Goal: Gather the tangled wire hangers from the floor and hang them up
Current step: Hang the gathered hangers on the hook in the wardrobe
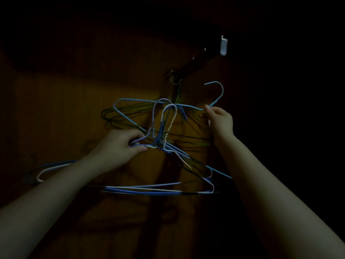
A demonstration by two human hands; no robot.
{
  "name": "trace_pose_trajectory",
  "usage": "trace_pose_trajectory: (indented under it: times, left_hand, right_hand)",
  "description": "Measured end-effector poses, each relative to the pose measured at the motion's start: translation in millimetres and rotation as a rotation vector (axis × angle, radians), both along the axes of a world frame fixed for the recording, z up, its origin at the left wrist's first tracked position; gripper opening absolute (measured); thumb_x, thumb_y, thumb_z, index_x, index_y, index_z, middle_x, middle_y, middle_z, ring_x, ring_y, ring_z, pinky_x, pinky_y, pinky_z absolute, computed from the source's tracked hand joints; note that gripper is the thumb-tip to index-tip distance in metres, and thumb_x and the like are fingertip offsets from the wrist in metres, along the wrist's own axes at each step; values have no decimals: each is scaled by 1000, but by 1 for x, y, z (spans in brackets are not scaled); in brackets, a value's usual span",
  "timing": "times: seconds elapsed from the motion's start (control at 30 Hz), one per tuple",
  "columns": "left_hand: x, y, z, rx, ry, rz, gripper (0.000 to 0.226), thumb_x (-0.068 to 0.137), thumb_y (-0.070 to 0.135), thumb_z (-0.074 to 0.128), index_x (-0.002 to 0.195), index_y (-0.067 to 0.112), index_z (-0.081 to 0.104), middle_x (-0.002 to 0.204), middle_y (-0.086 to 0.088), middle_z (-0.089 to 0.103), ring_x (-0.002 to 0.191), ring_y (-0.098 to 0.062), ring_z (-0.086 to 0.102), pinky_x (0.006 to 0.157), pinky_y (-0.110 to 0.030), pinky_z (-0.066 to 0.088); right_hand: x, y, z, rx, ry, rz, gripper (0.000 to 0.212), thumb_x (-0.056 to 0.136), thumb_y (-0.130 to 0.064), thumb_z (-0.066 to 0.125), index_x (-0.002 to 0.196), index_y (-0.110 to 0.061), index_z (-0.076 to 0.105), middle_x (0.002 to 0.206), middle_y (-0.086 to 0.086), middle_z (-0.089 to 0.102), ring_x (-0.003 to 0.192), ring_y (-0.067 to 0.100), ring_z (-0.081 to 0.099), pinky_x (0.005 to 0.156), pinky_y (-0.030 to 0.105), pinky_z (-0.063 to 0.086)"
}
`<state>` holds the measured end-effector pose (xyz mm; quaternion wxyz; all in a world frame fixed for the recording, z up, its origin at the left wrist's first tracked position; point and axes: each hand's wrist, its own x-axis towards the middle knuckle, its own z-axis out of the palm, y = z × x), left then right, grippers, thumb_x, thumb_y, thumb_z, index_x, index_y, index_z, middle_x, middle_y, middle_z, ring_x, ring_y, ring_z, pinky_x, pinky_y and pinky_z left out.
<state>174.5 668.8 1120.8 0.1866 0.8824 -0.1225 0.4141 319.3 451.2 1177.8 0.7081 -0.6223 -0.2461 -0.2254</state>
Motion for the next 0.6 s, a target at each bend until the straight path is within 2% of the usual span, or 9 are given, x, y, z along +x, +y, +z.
trace_pose_trajectory:
  times: [0.07,0.13,0.2,0.27,0.4,0.47,0.6]
  left_hand:
    - [10,4,14,1,-24,30,50,58,60,52,87,22,66,72,8,62,71,11,54,61,-9,36]
    - [19,8,26,16,-37,48,52,59,58,54,89,17,68,76,5,64,72,-1,56,63,-17,39]
    - [24,12,35,38,-27,59,48,63,51,56,93,15,68,84,1,67,79,-12,60,70,-29,43]
    - [27,16,42,66,18,61,43,67,45,54,96,16,66,89,0,67,85,-16,61,75,-32,44]
    - [29,24,47,96,86,60,39,67,44,53,92,17,64,85,-1,66,80,-15,60,71,-29,41]
    - [28,27,46,81,96,56,35,66,44,55,89,19,64,83,-1,66,76,-11,58,68,-25,40]
    - [29,32,43,43,118,40,16,66,45,56,80,36,55,81,1,67,75,-10,60,66,-23,41]
  right_hand:
    - [12,11,22,19,1,-21,21,94,-24,56,76,-14,62,69,-1,64,53,3,54,50,16,41]
    - [21,23,43,40,3,-30,21,94,-25,57,75,-16,61,67,-2,63,51,3,54,47,15,39]
    - [26,36,61,39,-1,-23,18,94,-25,58,81,-13,62,67,-1,62,54,6,56,47,17,42]
    - [29,46,75,6,-19,-3,16,94,-25,58,91,-10,64,69,-1,62,58,8,57,45,18,43]
    - [42,62,86,-120,-57,-54,18,92,-27,59,101,-11,65,73,-4,62,65,8,60,59,22,48]
    - [49,66,83,-163,-41,-76,19,90,-28,62,101,-13,63,74,-5,61,66,7,59,59,23,46]
    - [62,69,68,-239,-42,-71,18,87,-31,66,95,-15,64,82,-2,64,78,14,64,70,32,54]
